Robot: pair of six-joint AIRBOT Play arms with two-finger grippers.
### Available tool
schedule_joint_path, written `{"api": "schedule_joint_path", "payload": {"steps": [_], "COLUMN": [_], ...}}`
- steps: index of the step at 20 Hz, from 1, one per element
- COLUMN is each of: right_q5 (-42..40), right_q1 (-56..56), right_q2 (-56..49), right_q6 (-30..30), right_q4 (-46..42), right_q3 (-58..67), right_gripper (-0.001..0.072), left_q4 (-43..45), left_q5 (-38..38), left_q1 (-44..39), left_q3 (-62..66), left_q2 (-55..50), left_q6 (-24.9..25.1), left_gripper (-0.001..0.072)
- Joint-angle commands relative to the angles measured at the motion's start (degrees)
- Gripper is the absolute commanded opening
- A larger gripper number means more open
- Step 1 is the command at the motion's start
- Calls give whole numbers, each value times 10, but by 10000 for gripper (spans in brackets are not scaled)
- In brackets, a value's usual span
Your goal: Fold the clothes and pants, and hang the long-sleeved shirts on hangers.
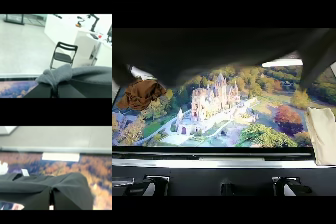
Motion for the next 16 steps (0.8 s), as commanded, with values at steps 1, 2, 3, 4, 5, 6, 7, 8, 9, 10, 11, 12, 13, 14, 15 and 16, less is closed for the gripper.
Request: {"api": "schedule_joint_path", "payload": {"steps": [1, 2, 3, 4, 5, 6, 7, 8, 9, 10, 11, 12, 13, 14, 15, 16], "right_q5": [169, 195, 201, 179, 143, 95, 47, -2, -45, -71, -78, -75, -66, -65, -67, -67], "right_q1": [0, 0, 0, 0, 0, 0, 0, 0, 0, 0, 0, 0, 0, 0, 0, 0], "right_q2": [-11, -23, -33, -43, -53, -64, -76, -88, -102, -115, -127, -138, -146, -148, -148, -148], "right_q6": [49, 49, 48, 45, 45, 45, 46, 47, 54, 66, 78, 79, 76, 70, 65, 60], "right_q4": [-13, -15, -17, -16, -10, 8, 30, 48, 62, 73, 82, 83, 80, 79, 78, 76], "right_q3": [-43, -87, -146, -212, -273, -334, -384, -428, -469, -500, -520, -530, -531, -531, -530, -529], "right_gripper": [41, 41, 41, 41, 41, 41, 41, 41, 41, 41, 41, 41, 41, 41, 41, 41], "left_q4": [13, 12, 13, 8, -8, -28, -41, -41, -41, -41, -41, -42, -46, -48, -48, -45], "left_q5": [-5, -5, -5, -5, -3, 8, 33, 76, 117, 148, 164, 158, 137, 108, 74, 40], "left_q1": [15, 12, 8, -1, -14, -31, -52, -83, -109, -133, -152, -164, -172, -175, -175, -171], "left_q3": [-33, -61, -91, -130, -170, -204, -234, -257, -267, -266, -259, -249, -238, -227, -217, -209], "left_q2": [10, -2, -16, -34, -56, -83, -115, -156, -200, -252, -303, -343, -376, -401, -415, -417], "left_q6": [-19, -19, -19, -20, -24, -30, -28, -16, 3, 7, 7, 6, 0, -13, -19, -17], "left_gripper": [23, 23, 23, 23, 23, 24, 23, 24, 24, 25, 25, 25, 28, 96, 395, 720]}}
